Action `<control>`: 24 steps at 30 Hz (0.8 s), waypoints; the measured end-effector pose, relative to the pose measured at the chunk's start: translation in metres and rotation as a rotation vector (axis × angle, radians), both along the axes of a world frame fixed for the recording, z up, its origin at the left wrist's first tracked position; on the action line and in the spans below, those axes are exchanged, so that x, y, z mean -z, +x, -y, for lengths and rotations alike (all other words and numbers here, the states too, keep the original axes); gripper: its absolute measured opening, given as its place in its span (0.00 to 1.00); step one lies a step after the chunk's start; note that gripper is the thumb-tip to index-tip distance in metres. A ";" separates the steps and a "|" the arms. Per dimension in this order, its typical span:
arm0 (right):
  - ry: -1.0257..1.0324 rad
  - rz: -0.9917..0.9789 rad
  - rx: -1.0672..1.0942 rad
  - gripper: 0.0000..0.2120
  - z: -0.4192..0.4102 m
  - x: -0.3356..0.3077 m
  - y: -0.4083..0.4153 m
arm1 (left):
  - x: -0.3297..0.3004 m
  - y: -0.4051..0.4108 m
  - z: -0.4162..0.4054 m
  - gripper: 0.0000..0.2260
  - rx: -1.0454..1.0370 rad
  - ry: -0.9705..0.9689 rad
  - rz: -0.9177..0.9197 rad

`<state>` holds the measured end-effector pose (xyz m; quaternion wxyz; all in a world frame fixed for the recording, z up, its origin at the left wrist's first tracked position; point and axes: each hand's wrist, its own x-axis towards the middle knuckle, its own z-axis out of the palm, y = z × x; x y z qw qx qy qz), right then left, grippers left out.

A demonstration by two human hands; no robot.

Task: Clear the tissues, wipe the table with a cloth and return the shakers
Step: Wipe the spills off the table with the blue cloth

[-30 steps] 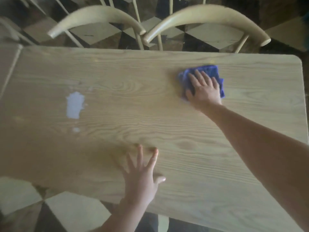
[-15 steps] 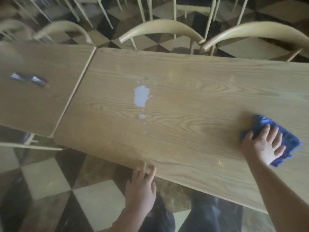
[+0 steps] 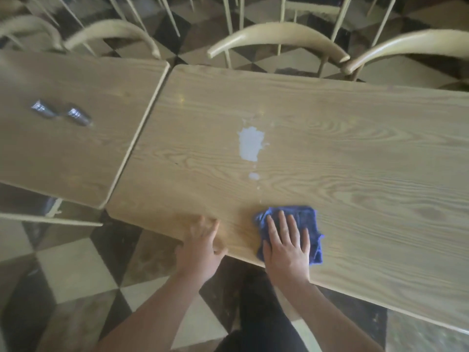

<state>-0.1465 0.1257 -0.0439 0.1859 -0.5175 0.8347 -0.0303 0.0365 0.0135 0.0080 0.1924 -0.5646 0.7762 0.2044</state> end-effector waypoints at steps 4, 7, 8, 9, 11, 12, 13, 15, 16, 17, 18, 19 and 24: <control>-0.017 -0.037 -0.046 0.27 0.034 0.003 -0.017 | 0.005 0.004 0.063 0.41 0.077 0.019 -0.008; -0.032 -0.021 -0.016 0.26 0.088 0.003 -0.036 | 0.003 0.006 0.111 0.47 0.163 0.079 0.026; -0.040 -0.014 0.010 0.26 0.110 0.002 -0.045 | 0.002 0.006 0.124 0.51 0.178 0.102 0.056; -0.045 -0.010 0.040 0.26 0.133 0.002 -0.055 | 0.001 0.004 0.136 0.55 0.182 0.122 0.087; -0.046 0.000 0.105 0.26 0.183 0.002 -0.081 | 0.001 0.000 0.153 0.61 0.183 0.146 0.139; -0.054 0.007 0.139 0.27 0.210 0.002 -0.098 | 0.002 -0.003 0.158 0.64 0.190 0.149 0.158; -0.069 0.009 0.169 0.27 0.238 0.004 -0.117 | 0.003 -0.005 0.161 0.65 0.195 0.149 0.173; -0.078 0.015 0.213 0.27 0.295 0.006 -0.156 | 0.004 -0.006 0.161 0.66 0.196 0.143 0.193; -0.064 0.025 0.232 0.27 0.322 0.005 -0.175 | 0.003 -0.007 0.161 0.66 0.200 0.135 0.200; -0.046 0.032 0.245 0.28 0.346 0.005 -0.191 | 0.001 -0.007 0.160 0.66 0.204 0.129 0.208; -0.032 0.033 0.250 0.28 0.365 0.004 -0.203 | -0.001 -0.008 0.160 0.66 0.207 0.129 0.216; -0.025 0.029 0.251 0.28 0.380 0.004 -0.213 | -0.002 -0.010 0.160 0.65 0.210 0.129 0.223; -0.044 0.005 0.269 0.28 0.401 0.004 -0.220 | -0.007 -0.012 0.160 0.65 0.206 0.132 0.214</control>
